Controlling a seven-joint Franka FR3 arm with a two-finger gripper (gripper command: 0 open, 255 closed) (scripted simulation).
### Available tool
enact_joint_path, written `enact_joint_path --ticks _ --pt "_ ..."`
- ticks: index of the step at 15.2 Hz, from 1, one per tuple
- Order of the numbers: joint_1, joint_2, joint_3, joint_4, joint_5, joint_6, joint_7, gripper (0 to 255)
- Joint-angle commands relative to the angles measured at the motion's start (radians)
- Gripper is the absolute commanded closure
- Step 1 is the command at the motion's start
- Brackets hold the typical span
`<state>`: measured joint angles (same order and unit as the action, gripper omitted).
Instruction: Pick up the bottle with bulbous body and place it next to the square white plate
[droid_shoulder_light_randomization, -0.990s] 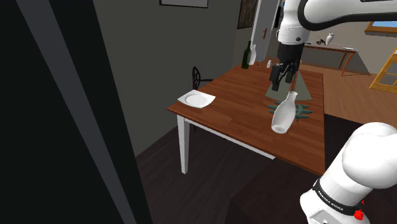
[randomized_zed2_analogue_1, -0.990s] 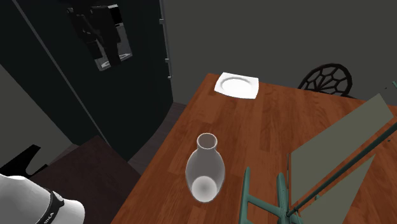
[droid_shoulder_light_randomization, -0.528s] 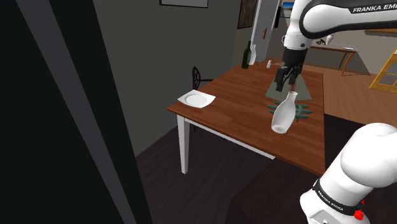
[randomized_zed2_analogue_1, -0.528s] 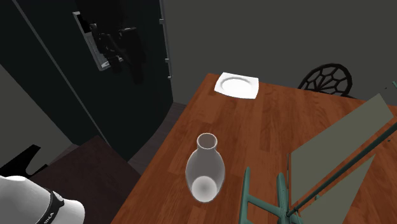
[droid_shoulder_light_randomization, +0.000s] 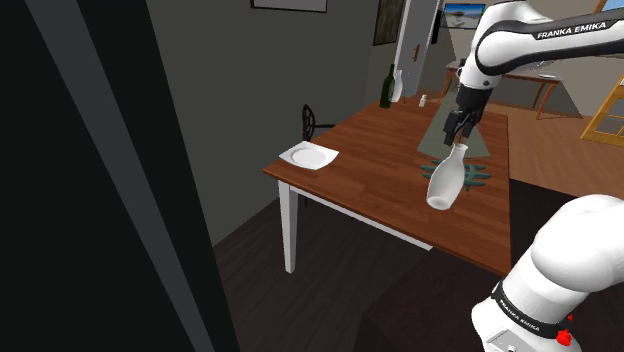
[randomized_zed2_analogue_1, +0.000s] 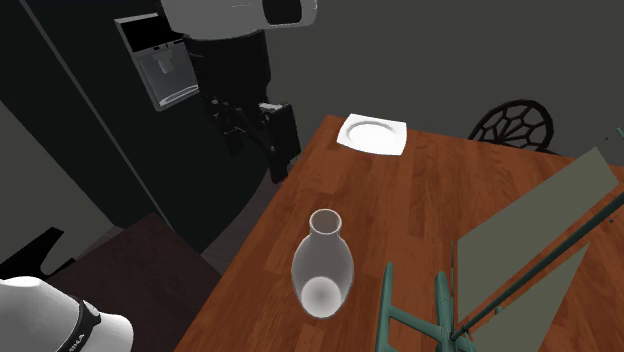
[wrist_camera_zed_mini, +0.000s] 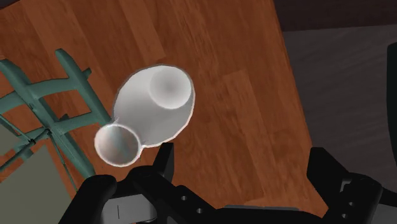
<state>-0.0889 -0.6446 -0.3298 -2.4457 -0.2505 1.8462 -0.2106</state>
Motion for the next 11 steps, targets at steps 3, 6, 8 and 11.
enact_joint_path --ticks 3,6,8,11 --pt "-0.017 0.078 -0.106 0.016 -0.013 0.092 -0.09 0" --pt "-0.019 0.153 -0.188 0.043 -0.003 0.158 -0.164 0" --pt "-0.015 0.205 -0.241 0.066 0.014 0.198 -0.214 0" --pt "-0.014 0.222 -0.252 0.038 0.014 0.242 -0.217 0"
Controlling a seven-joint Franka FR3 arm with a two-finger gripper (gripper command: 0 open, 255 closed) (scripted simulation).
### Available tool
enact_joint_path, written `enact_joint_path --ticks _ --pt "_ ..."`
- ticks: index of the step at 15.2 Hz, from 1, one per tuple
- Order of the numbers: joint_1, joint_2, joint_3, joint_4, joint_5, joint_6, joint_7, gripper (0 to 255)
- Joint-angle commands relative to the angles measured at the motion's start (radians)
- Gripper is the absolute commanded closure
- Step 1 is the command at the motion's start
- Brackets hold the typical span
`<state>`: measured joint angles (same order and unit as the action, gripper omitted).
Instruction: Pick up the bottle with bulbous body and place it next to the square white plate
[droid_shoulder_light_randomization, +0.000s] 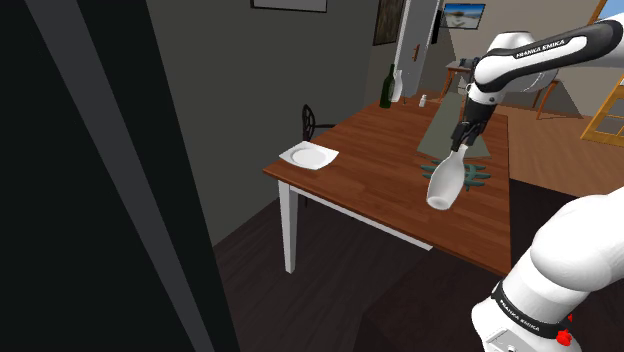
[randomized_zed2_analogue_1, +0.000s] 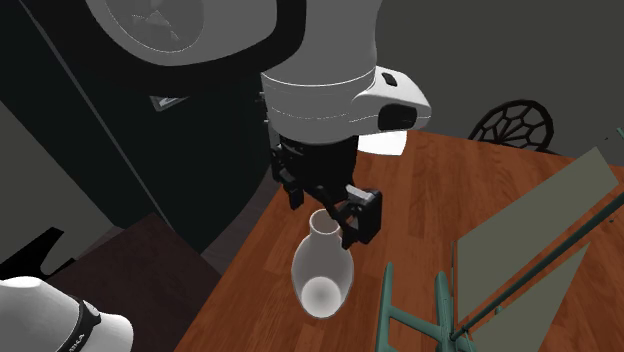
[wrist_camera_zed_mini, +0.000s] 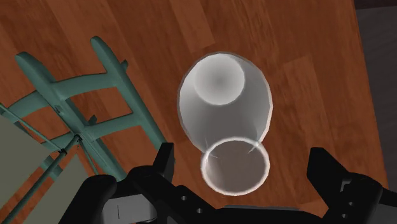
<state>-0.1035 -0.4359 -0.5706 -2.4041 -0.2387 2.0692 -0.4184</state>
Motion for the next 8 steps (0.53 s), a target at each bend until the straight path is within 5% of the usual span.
enact_joint_path --ticks 1,8 --pt "0.002 0.02 -0.015 -0.012 0.003 0.034 -0.01 0" --pt "0.005 0.045 -0.029 -0.042 0.006 0.087 -0.016 0"
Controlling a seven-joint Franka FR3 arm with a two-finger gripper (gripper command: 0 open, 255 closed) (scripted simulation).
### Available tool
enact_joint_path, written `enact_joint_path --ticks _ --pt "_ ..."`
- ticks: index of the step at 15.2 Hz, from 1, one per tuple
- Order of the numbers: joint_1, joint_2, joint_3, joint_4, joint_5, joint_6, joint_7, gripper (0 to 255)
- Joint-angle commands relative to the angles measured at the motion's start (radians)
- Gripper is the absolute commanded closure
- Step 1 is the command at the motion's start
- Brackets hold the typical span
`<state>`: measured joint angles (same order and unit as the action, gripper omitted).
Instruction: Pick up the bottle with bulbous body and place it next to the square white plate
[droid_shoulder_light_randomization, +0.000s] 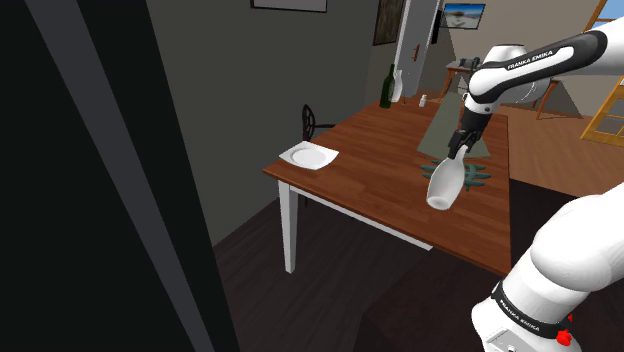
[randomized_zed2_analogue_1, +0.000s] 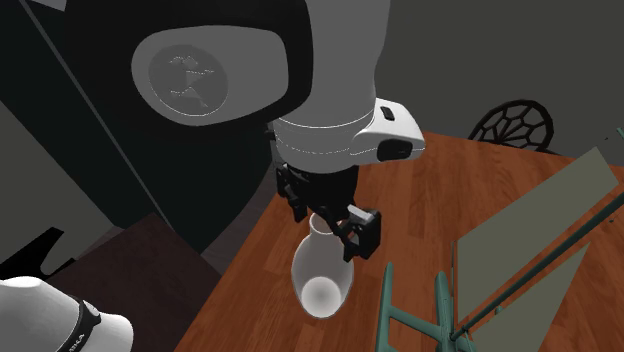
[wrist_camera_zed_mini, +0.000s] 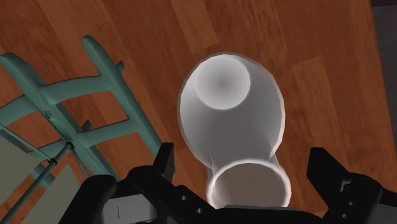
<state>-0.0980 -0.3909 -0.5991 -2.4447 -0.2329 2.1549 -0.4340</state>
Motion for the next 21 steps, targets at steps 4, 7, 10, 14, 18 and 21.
enact_joint_path --ticks 4,7,10,14,18,21 --pt "0.0 0.0 0.0 -0.001 0.0 0.001 0.0 0" --pt "0.0 0.0 0.0 -0.001 0.0 0.001 0.0 255" --pt "0.0 0.0 0.0 -0.001 0.0 0.001 0.0 255" --pt "0.0 0.0 0.0 -0.001 0.0 0.002 0.0 255" --pt "-0.002 -0.018 0.011 0.026 -0.001 -0.043 0.004 255" --pt "-0.003 -0.034 0.022 0.054 -0.001 -0.087 0.007 255"
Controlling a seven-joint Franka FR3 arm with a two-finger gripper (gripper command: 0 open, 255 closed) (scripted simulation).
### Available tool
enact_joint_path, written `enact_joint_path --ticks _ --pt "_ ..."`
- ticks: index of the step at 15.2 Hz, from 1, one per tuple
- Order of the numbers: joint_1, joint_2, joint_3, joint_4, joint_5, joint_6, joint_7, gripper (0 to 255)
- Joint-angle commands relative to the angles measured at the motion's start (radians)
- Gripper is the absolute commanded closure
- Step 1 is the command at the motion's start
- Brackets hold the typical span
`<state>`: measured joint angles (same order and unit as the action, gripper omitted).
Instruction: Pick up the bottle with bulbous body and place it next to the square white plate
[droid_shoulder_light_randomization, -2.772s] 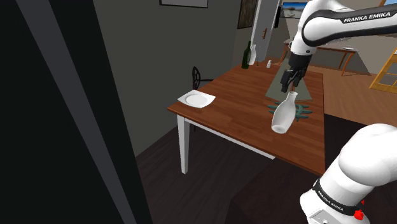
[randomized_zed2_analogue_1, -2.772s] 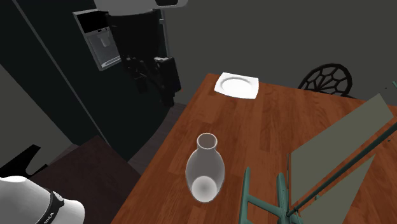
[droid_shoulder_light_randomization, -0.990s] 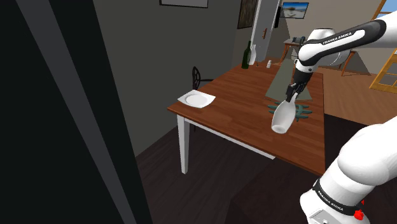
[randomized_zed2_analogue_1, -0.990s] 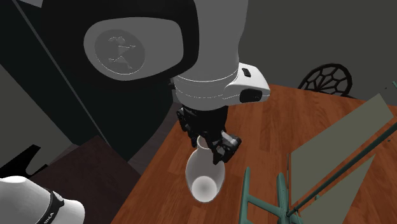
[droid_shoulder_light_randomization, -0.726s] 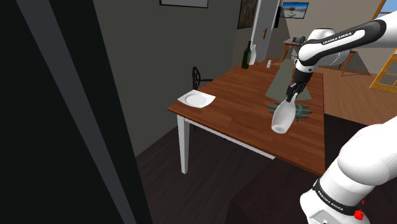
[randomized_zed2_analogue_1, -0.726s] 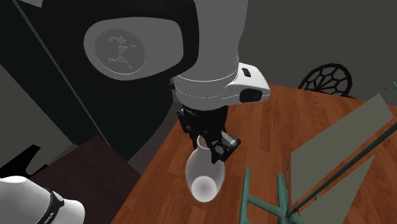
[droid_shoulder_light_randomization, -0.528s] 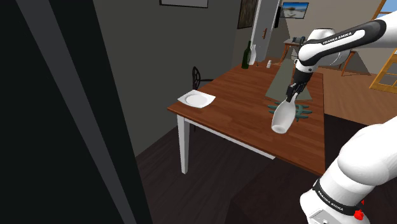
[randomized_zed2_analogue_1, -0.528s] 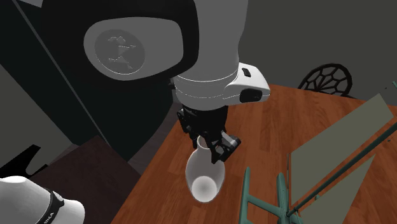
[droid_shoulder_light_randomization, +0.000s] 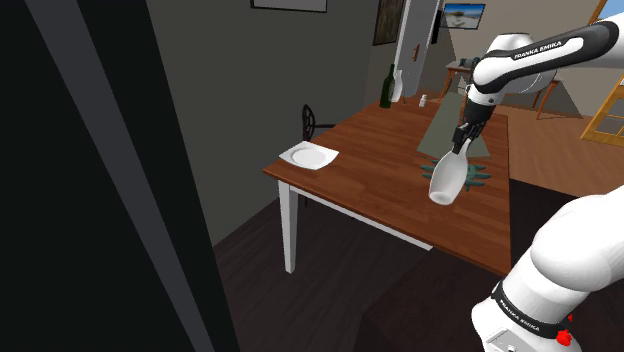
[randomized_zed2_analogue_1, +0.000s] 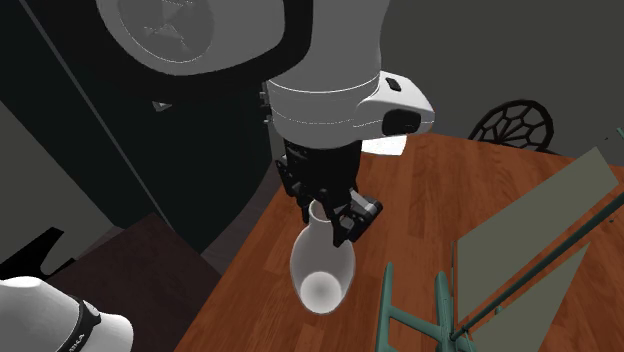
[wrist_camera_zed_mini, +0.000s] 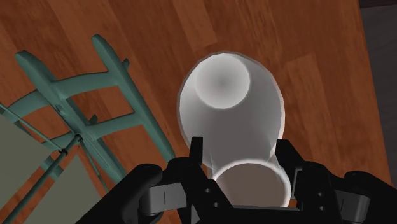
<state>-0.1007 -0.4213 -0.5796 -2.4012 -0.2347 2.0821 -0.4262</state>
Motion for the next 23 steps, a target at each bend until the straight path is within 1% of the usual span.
enact_joint_path --ticks 1,12,23 --pt "0.0 -0.008 0.006 0.021 0.001 -0.029 0.0 255" --pt "0.003 -0.041 0.039 0.143 0.01 -0.183 0.005 255" --pt "0.011 -0.043 0.063 0.287 0.026 -0.329 0.001 255"
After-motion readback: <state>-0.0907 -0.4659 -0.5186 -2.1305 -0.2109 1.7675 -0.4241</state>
